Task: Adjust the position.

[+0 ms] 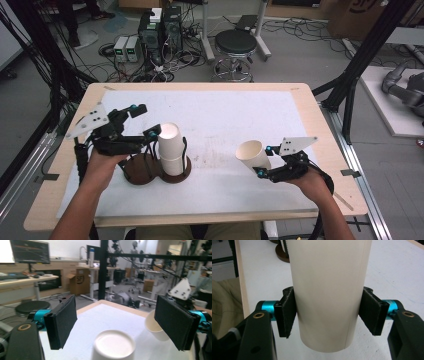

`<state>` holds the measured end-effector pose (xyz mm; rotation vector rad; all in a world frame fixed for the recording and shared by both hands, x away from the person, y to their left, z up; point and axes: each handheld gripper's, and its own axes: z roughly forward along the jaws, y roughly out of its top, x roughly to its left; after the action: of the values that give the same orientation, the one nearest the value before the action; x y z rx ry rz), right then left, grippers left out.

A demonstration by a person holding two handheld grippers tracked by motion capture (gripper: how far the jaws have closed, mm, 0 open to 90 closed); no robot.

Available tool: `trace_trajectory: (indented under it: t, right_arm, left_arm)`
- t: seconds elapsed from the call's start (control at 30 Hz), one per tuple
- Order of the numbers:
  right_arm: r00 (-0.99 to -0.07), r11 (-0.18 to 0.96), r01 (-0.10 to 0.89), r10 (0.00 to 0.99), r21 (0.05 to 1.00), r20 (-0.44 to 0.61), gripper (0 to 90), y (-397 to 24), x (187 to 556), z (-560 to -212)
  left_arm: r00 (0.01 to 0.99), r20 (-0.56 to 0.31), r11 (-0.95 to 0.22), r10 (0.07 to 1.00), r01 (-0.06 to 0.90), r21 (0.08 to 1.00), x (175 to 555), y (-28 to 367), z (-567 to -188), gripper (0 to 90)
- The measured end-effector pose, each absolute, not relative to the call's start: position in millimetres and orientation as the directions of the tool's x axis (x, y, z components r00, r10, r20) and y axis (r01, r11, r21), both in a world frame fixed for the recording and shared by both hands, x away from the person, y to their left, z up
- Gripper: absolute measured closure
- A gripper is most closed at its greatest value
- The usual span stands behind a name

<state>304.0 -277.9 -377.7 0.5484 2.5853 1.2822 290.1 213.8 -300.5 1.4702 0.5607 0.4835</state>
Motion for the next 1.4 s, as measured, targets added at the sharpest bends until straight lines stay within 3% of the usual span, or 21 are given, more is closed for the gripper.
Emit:
trace_trajectory:
  t: [0.4, 0.8, 1.4]
  right_arm:
    - [-0.880, 0.495, 0.251, 0.475, 0.832, -0.017, 35.9, -290.8, 301.5, -385.4]
    - [-0.834, 0.393, 0.214, 0.551, 0.894, -0.043, 35.9, -302.4, 297.5, -392.4]
    - [-0.750, 0.201, 0.185, 0.662, 0.962, 0.006, 35.6, -324.4, 291.0, -401.9]
  left_arm:
    - [0.562, 0.002, 0.012, 0.827, -0.021, 1.000, 278.4, 290.6, -329.6, 18.3]
    - [0.327, -0.033, 0.034, 0.944, 0.002, 0.999, 263.3, 338.1, -371.0, 18.2]
    - [0.327, -0.015, 0.015, 0.945, 0.002, 1.000, 260.3, 340.2, -397.0, 18.1]
